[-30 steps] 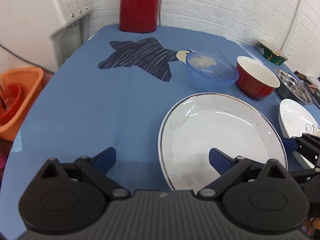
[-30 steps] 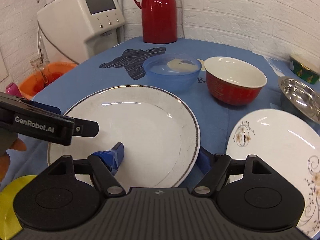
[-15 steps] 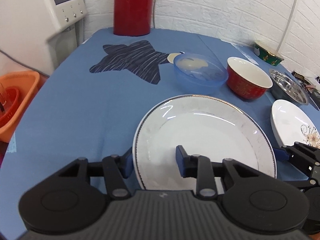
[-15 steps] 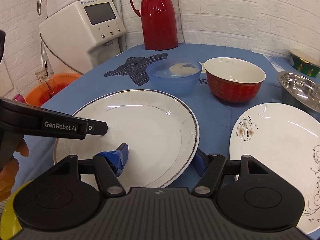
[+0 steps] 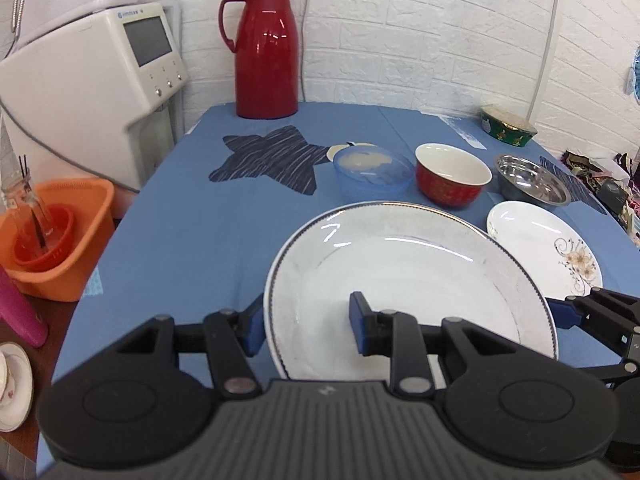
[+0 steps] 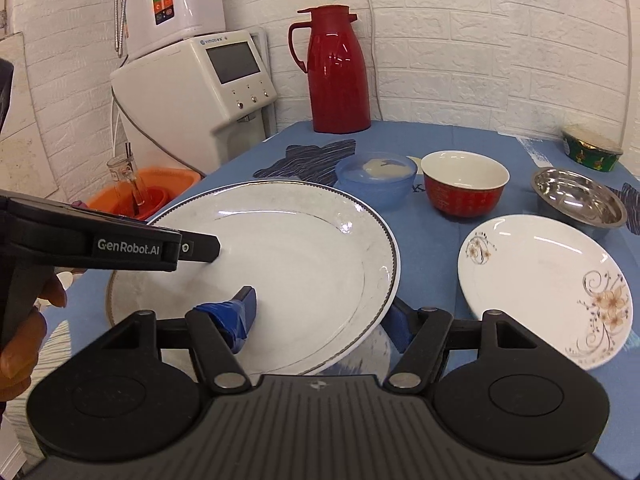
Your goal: Organize plates and bowls
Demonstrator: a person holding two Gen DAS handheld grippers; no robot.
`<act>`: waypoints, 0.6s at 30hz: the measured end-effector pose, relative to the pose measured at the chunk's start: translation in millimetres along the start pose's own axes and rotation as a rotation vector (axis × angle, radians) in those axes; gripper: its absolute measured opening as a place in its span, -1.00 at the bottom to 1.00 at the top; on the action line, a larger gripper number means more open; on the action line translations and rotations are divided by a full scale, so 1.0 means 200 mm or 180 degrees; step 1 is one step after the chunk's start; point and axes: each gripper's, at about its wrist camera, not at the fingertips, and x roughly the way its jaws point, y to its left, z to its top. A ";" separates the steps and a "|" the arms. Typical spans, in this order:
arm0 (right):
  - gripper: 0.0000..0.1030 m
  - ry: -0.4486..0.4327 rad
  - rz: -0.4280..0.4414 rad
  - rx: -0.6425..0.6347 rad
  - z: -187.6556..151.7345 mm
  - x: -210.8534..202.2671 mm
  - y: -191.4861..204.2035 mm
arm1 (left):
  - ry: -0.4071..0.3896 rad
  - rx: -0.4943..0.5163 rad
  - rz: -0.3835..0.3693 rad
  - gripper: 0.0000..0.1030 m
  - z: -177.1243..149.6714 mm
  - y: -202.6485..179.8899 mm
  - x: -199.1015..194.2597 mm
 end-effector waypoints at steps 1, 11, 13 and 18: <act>0.04 0.0011 0.0001 -0.0001 -0.03 -0.03 0.02 | 0.0008 -0.0008 0.0016 -0.48 -0.04 0.00 -0.03; 0.05 0.0187 0.0016 0.0113 -0.27 -0.17 0.13 | 0.0175 -0.0044 0.0040 -0.48 -0.38 -0.01 -0.20; 0.05 0.0205 0.0012 0.0127 -0.30 -0.16 0.14 | 0.0231 -0.0065 0.0023 -0.48 -0.42 0.00 -0.19; 0.09 0.0219 0.0061 0.0218 -0.34 -0.13 0.13 | 0.0162 0.0012 0.0088 -0.47 -0.45 -0.02 -0.15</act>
